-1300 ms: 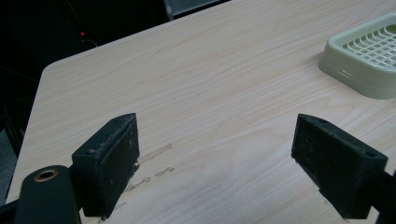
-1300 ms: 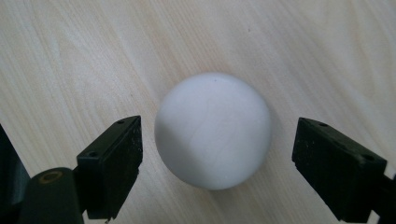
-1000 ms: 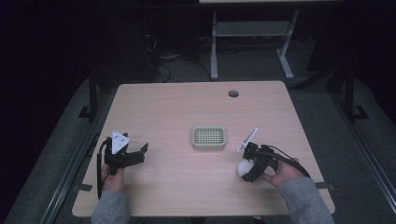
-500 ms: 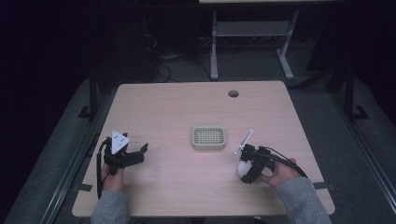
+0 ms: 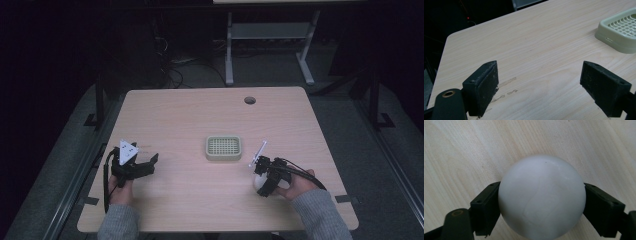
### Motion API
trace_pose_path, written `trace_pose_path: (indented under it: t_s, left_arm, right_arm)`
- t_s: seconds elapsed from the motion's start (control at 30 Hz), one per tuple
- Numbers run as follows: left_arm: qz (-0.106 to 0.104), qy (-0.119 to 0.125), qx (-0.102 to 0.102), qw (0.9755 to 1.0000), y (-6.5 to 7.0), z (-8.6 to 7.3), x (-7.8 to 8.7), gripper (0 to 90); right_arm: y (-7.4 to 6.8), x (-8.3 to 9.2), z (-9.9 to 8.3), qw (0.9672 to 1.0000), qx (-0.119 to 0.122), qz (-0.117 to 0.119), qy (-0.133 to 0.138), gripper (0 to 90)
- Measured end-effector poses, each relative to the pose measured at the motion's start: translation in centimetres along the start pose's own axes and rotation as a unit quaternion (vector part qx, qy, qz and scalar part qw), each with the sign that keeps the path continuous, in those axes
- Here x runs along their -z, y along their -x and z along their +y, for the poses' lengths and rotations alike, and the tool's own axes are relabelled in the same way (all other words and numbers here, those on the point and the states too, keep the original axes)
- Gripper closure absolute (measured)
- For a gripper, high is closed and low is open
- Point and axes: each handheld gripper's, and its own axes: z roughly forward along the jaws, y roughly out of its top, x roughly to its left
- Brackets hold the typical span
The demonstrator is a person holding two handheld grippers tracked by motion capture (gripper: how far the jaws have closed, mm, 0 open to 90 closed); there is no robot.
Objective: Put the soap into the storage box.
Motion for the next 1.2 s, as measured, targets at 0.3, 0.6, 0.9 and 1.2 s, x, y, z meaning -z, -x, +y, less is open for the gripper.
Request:
trace_pose_path:
  t_s: [0.3,0.6,0.9,1.2]
  left_arm:
    - [0.0,0.001,0.001,1.0,0.0,0.0,0.0,14.9]
    - [-0.001,0.001,0.0,1.0,0.1,0.0,0.0,14.8]
    - [-0.001,0.001,0.001,1.0,0.1,0.0,0.0,14.8]
    - [0.0,0.0,-0.003,1.0,0.0,0.0,0.0,14.9]
  right_arm:
    - [-0.1,0.0,0.1,1.0,0.003,0.0,-0.002,22.4]
    - [-0.2,0.0,0.1,1.0,0.008,-0.002,-0.004,23.1]
    - [-0.1,0.3,0.0,0.9999,0.009,0.006,0.005,23.2]
    - [0.2,1.2,0.2,0.9997,0.008,0.008,0.022,23.2]
